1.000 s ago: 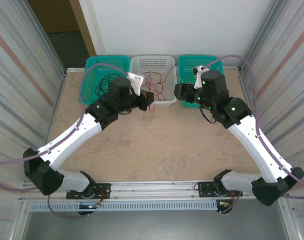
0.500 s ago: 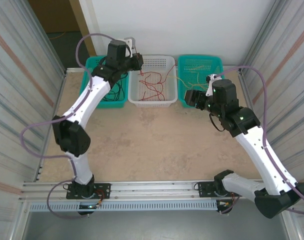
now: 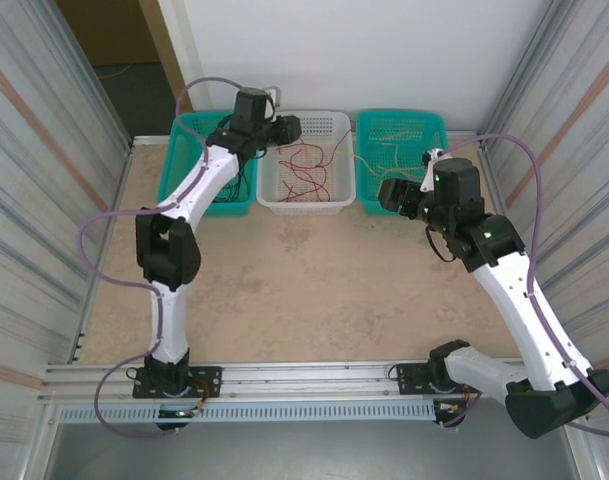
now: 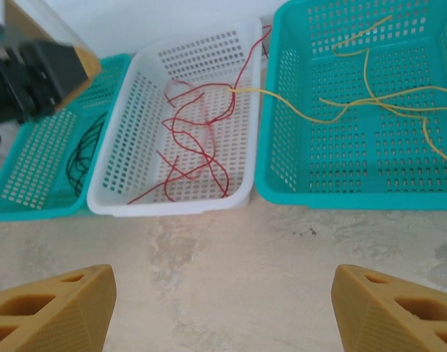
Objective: Untangle the cables
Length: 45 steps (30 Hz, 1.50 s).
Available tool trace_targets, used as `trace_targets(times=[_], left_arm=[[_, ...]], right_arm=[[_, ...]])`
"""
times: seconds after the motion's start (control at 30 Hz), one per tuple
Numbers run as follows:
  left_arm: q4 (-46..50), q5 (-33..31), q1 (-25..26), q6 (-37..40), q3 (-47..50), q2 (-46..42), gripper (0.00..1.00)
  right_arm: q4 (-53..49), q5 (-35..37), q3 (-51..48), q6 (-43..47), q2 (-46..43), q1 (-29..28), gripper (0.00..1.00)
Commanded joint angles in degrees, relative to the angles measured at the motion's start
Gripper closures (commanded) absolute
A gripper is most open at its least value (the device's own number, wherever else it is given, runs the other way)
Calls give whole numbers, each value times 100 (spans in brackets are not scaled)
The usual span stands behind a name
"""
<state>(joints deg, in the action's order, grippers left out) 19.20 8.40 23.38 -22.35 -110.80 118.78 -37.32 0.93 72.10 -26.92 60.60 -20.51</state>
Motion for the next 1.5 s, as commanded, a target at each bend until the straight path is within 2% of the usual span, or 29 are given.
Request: trace_targets(times=[0.0, 0.17, 0.2, 0.23, 0.3, 0.37, 0.5, 0.57, 0.63, 0.7, 0.8, 0.9, 1.03, 1.07, 1.1, 1.13, 1.17, 1.2, 1.23, 1.27, 1.3, 1.33, 1.37, 1.4, 1.43, 1.47], left_arm=[[-265, -131, 249, 235, 687, -719, 40], [-294, -650, 443, 514, 1641, -1859, 39], [-293, -776, 474, 566, 1862, -2185, 39], [-315, -871, 483, 627, 2128, -2532, 38], [-426, -1169, 484, 697, 2732, -3229, 33], [-564, -1579, 461, 781, 3415, -3923, 21], [-1230, -2541, 37, 864, 5112, -5154, 3], [-1597, -2859, -374, 723, 5880, -5483, 1], [-1860, -3919, -659, 409, 6583, -5547, 1], [-2069, -4966, -865, 459, 7081, -5502, 1], [-3115, -5124, -1152, 1296, 7683, -5319, 1], [-3720, -4918, -1476, 1272, 7985, -4920, 1], [-4845, -4542, -1597, 1720, 8355, -4338, 1], [-5253, -4488, -1610, 1787, 8499, -4181, 1], [-5511, -4307, -1652, 1780, 8632, -4061, 1], [-5852, -4184, -1689, 1764, 8791, -3932, 1], [-6606, -4045, -1757, 1885, 9039, -3751, 1], [-6799, -3818, -1807, 1934, 9118, -3785, 1], [-6312, -3421, -1848, 1820, 9081, -3997, 1], [-6512, -2995, -1948, 1946, 9143, -3919, 1], [-6836, -2636, -1987, 2136, 9152, -3760, 1], [-6699, -2041, -2007, 2316, 9038, -3661, 1], [-6635, -1514, -2013, 2508, 8958, -3404, 1], [-7424, -1541, -1986, 2764, 9001, -2978, 1], [-7115, -1513, -2038, 2632, 8908, -3097, 1], [-6390, -1379, -2224, 2275, 8841, -3348, 1]], right_arm=[[228, -353, 25, -78, -134, 40, 22], [597, -240, -104, -241, -584, 49, 19], [815, -242, -243, -246, -729, 55, 12], [1063, -215, -418, -283, -916, 53, 0], [1509, 16, -831, -442, -1214, 53, 1], [1731, 625, -1405, -812, -1501, 56, 1], [2111, 3019, -2748, -1382, -1898, 71, 1], [1808, 3846, -3002, -1379, -1724, 103, 1], [1737, 4213, -3061, -746, -1318, 114, 1], [1759, 4841, -3027, -263, -701, 110, 1], [2452, 5633, -3211, 41, 222, 215, 1], [3443, 5259, -3543, 172, 903, 519, 1], [5273, 4969, -3884, 1200, 1758, 624, 1], [5982, 4630, -4082, 1495, 1928, 684, 1], [6644, 3933, -4290, 1804, 2049, 802, 1], [6750, 3105, -4353, 2066, 2142, 938, 1], [7070, 2279, -4415, 2446, 2274, 1121, 1], [6955, 1743, -4374, 2648, 2226, 1205, 1], [7412, 997, -4620, 2880, 2225, 1410, 1], [7948, 478, -4831, 2740, 2329, 1733, 1], [7961, 125, -4897, 2384, 2353, 2114, 1], [8443, -473, -5023, 2082, 2647, 2524, 1], [9162, -603, -5109, 1971, 2988, 2628, 1], [8684, -646, -4989, 2072, 2833, 2583, 1], [8123, -512, -4842, 2164, 2717, 2489, 1], [8710, -465, -4942, 2199, 2916, 2439, 1]])
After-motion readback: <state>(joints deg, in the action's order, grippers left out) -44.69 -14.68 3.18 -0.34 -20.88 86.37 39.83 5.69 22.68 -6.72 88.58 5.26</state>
